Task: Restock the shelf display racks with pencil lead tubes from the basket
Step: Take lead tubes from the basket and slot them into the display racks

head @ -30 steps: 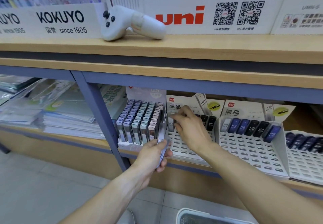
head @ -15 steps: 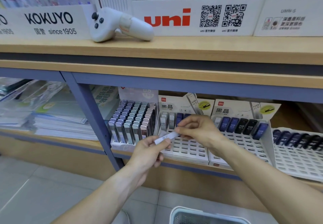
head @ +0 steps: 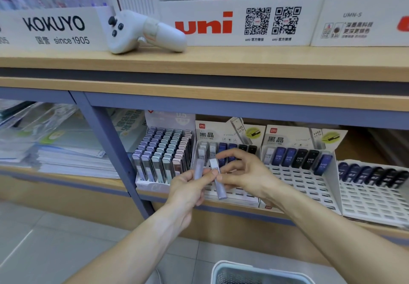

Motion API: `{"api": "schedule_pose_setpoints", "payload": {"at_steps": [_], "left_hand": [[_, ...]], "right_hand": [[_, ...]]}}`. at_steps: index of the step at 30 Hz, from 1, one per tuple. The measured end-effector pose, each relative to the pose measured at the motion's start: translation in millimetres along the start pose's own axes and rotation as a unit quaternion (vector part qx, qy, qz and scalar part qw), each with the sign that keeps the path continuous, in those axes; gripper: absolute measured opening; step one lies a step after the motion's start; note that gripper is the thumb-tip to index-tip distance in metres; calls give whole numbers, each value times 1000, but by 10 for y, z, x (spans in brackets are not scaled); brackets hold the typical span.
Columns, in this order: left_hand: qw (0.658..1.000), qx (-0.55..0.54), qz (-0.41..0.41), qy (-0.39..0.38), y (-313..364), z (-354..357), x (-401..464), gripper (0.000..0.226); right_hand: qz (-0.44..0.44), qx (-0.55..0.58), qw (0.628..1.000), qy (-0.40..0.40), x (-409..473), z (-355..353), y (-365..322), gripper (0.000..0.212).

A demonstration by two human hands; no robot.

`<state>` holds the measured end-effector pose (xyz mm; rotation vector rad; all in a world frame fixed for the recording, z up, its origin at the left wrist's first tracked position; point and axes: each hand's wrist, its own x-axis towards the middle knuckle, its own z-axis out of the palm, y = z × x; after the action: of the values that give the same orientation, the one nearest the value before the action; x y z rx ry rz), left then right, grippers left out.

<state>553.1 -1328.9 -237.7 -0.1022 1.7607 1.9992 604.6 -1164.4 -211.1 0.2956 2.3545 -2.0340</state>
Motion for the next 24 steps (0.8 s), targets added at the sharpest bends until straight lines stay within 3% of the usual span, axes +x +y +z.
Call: {"api": "schedule_pose_setpoints", "payload": {"at_steps": [3, 5, 10, 17, 24], "left_hand": [[1000, -18, -22, 5, 39, 19, -14, 34], [998, -46, -47, 4, 64, 12, -13, 27], [991, -103, -90, 1, 108, -8, -57, 26], [993, -60, -101, 31, 66, -106, -15, 19], [995, -31, -86, 43, 27, -238, -11, 30]], "right_hand": [[-19, -23, 1000, 4, 60, 3, 24, 51], [-51, -70, 995, 54, 131, 17, 52, 51], [-179, -248, 930, 205, 269, 88, 75, 30], [-268, -376, 863, 203, 433, 214, 170, 22], [-263, -413, 852, 185, 494, 178, 228, 23]]}}
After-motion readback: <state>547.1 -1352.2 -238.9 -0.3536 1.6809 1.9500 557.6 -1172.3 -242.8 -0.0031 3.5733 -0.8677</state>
